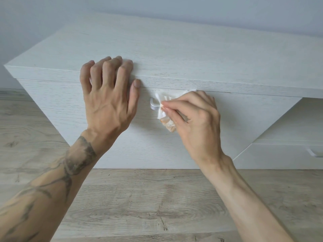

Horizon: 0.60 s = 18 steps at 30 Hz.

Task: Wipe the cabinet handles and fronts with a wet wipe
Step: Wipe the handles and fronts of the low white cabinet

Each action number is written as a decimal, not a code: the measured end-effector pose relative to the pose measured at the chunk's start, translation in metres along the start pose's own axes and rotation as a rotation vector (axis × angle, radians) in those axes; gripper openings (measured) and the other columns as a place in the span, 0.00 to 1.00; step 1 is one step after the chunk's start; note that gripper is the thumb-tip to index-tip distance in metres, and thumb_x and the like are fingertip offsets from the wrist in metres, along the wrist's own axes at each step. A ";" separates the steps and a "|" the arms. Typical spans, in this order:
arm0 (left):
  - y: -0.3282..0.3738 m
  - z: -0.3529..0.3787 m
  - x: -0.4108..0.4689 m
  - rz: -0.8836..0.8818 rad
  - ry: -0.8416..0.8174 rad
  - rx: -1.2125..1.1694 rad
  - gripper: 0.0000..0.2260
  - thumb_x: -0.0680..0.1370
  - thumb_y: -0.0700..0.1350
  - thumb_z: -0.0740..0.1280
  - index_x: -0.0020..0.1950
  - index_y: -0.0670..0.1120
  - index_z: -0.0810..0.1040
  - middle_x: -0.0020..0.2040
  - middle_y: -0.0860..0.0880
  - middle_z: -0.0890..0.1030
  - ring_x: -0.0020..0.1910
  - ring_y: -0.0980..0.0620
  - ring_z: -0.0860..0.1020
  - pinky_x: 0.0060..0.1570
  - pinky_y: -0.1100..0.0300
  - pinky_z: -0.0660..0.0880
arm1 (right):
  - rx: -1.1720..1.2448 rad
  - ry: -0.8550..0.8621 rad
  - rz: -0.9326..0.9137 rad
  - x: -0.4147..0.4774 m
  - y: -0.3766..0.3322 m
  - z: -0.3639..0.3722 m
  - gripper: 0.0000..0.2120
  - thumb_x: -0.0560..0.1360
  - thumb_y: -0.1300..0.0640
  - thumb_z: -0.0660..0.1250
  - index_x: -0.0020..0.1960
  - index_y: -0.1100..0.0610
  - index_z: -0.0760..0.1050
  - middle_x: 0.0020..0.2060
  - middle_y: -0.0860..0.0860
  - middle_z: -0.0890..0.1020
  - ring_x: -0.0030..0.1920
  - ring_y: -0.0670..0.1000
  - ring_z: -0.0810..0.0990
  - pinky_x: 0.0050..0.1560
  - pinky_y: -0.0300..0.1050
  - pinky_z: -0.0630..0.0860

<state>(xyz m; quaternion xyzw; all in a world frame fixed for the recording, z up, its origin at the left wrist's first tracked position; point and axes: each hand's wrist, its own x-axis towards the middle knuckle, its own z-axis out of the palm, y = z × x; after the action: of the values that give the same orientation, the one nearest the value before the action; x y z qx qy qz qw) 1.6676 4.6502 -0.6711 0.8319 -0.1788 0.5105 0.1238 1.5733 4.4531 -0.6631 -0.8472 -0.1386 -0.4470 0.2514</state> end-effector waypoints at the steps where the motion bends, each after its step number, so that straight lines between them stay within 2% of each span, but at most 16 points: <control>1: 0.000 0.000 0.000 0.001 0.001 0.008 0.19 0.89 0.52 0.56 0.72 0.43 0.76 0.69 0.41 0.78 0.69 0.39 0.73 0.76 0.43 0.60 | -0.017 -0.010 -0.014 0.003 -0.007 0.006 0.03 0.77 0.58 0.78 0.50 0.56 0.88 0.41 0.49 0.84 0.46 0.54 0.80 0.50 0.50 0.73; 4: 0.001 -0.001 0.000 0.006 -0.002 0.021 0.19 0.90 0.52 0.55 0.72 0.42 0.77 0.68 0.41 0.78 0.68 0.39 0.73 0.76 0.42 0.61 | -0.053 -0.032 -0.039 0.013 -0.022 0.021 0.03 0.77 0.56 0.77 0.46 0.55 0.87 0.39 0.49 0.82 0.45 0.54 0.80 0.49 0.51 0.70; 7: 0.001 -0.003 0.001 0.006 -0.015 0.013 0.19 0.90 0.52 0.56 0.72 0.43 0.76 0.69 0.42 0.78 0.69 0.39 0.73 0.76 0.42 0.62 | -0.046 -0.024 -0.065 0.013 -0.018 0.020 0.01 0.77 0.57 0.78 0.47 0.55 0.88 0.39 0.48 0.82 0.45 0.54 0.79 0.50 0.50 0.69; 15: 0.004 -0.010 0.004 0.001 -0.062 -0.006 0.18 0.90 0.52 0.56 0.74 0.44 0.75 0.70 0.43 0.76 0.71 0.40 0.71 0.77 0.43 0.60 | -0.092 -0.006 -0.107 -0.008 0.036 -0.031 0.05 0.78 0.62 0.77 0.54 0.58 0.88 0.46 0.51 0.85 0.48 0.56 0.81 0.49 0.55 0.73; 18: 0.007 -0.015 0.006 -0.008 -0.089 -0.013 0.18 0.90 0.52 0.56 0.74 0.44 0.75 0.71 0.43 0.76 0.72 0.40 0.71 0.77 0.42 0.60 | -0.091 -0.010 -0.039 -0.015 0.044 -0.041 0.05 0.79 0.64 0.75 0.55 0.60 0.88 0.48 0.53 0.85 0.48 0.55 0.82 0.50 0.56 0.77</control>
<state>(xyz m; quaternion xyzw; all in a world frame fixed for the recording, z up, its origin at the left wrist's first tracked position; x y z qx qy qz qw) 1.6547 4.6490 -0.6591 0.8536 -0.1840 0.4715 0.1233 1.5566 4.3939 -0.6694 -0.8571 -0.1359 -0.4536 0.2029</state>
